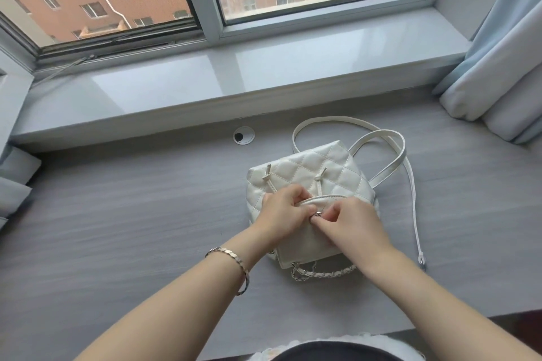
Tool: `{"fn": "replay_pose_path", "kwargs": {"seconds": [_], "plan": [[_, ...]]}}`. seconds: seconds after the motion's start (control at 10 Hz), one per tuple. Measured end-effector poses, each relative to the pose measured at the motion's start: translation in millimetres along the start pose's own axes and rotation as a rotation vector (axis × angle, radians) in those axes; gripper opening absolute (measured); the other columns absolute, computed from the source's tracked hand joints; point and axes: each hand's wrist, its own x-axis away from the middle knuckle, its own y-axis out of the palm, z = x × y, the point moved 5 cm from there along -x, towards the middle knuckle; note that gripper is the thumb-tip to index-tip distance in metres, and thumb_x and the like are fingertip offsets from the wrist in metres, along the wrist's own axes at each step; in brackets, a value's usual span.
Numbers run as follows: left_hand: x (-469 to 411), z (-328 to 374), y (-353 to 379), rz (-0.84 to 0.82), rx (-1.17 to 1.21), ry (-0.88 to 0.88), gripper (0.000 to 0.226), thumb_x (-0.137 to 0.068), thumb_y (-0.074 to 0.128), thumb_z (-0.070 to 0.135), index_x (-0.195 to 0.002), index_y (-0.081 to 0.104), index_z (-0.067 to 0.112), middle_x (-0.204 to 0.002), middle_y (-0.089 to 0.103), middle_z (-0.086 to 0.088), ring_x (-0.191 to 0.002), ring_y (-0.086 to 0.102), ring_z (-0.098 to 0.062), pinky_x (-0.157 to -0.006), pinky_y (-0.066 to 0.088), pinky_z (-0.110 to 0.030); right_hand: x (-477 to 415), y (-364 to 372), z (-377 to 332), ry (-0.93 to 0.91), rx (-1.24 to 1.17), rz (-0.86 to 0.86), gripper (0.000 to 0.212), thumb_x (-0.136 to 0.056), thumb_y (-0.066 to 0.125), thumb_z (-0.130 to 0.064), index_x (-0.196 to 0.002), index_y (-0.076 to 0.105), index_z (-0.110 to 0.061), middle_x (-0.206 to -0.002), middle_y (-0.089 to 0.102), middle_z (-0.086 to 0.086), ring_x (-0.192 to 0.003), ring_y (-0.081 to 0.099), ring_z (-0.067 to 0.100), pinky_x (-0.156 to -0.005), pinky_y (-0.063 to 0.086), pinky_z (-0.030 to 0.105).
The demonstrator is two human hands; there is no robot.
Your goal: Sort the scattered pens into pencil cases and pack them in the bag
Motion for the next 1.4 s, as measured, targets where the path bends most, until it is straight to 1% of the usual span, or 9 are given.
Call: {"fn": "replay_pose_path", "kwargs": {"seconds": [0.1,0.2,0.3,0.4,0.7,1.0,1.2,1.3,1.4], "plan": [[11,5,-8,0.062,0.099,0.118,0.028,-0.058,0.058,0.050,-0.085,0.053,0.045,-0.106,0.061,0.003,-0.113,0.053,-0.017,-0.105,0.039,-0.033,-5,-17,8,-0.003,-0.040,0.036,0.022,-0.074,0.072,-0.035,-0.061,0.067,-0.017,-0.067,0.069,-0.001,-0.070,0.064,0.016,-0.069,0.050,0.031],[37,4,-41,0.498,0.136,0.162,0.048,-0.072,0.073,0.035,-0.115,0.051,0.029,-0.130,0.034,-0.001,-0.126,0.030,-0.010,-0.101,0.018,-0.003,-2,-40,26,-0.065,-0.097,0.356,0.011,-0.079,0.069,-0.026,-0.083,0.067,-0.016,-0.085,0.063,0.001,-0.086,0.062,0.022,-0.074,0.043,0.027],[43,-35,-48,0.509,0.241,-0.119,0.085,-0.074,0.072,0.042,-0.142,0.028,0.015,-0.149,0.019,-0.004,-0.139,0.021,-0.016,-0.111,0.018,-0.021,-13,-26,61,0.102,-0.184,0.127,0.064,-0.078,0.068,-0.041,-0.131,0.043,-0.017,-0.126,0.044,0.005,-0.122,0.043,0.022,-0.102,0.034,0.031],[42,-51,-24,0.175,0.439,-0.321,0.113,-0.045,0.074,0.066,-0.138,0.022,0.027,-0.147,0.036,-0.002,-0.129,0.043,-0.023,-0.106,0.037,-0.050,-22,-6,70,0.231,-0.532,-0.125,0.074,-0.077,0.065,-0.049,-0.137,0.030,-0.022,-0.126,0.045,-0.006,-0.113,0.047,0.013,-0.093,0.038,0.027],[44,-13,-5,0.193,0.572,-0.255,0.106,-0.035,0.082,0.047,-0.125,0.029,0.026,-0.109,0.051,0.018,-0.098,0.059,-0.009,-0.053,0.057,-0.036,-26,-29,86,0.199,-0.768,-0.113,0.084,-0.046,0.073,-0.058,-0.115,0.055,-0.013,-0.109,0.067,0.006,-0.097,0.066,0.017,-0.071,0.052,0.027],[-26,58,83,0.104,0.503,-0.212,0.101,-0.033,0.078,0.060,-0.110,0.023,0.026,-0.119,0.048,0.007,-0.112,0.052,-0.011,-0.098,0.046,-0.035,-63,-140,152,0.368,-0.496,0.322,0.046,-0.090,0.045,-0.051,-0.110,0.057,-0.011,-0.104,0.053,0.003,-0.097,0.044,0.017,-0.084,0.031,0.030],[-58,60,98,0.027,0.337,-0.268,0.101,-0.056,0.080,0.056,-0.128,0.022,0.016,-0.125,0.046,0.002,-0.117,0.050,-0.019,-0.095,0.047,-0.034,-83,-136,172,0.461,-0.333,0.275,0.049,-0.087,0.053,-0.044,-0.120,0.046,-0.008,-0.124,0.053,0.015,-0.107,0.049,0.028,-0.093,0.036,0.037],[-48,64,90,-0.213,0.239,-0.352,0.099,-0.057,0.070,0.070,-0.133,0.026,0.024,-0.115,0.054,0.006,-0.087,0.066,-0.018,-0.066,0.054,-0.034,-83,-144,146,0.374,-0.010,0.475,0.035,-0.087,0.051,-0.030,-0.117,0.055,-0.011,-0.126,0.048,0.016,-0.119,0.039,0.035,-0.101,0.031,0.040],[-39,70,69,-0.262,0.046,-0.323,0.055,-0.080,0.057,0.057,-0.124,0.047,0.025,-0.106,0.055,0.001,-0.087,0.057,-0.020,-0.067,0.045,-0.030,-90,-137,93,0.038,0.089,0.505,0.022,-0.081,0.056,-0.010,-0.101,0.066,-0.010,-0.110,0.057,0.012,-0.107,0.046,0.029,-0.094,0.034,0.034]]}}
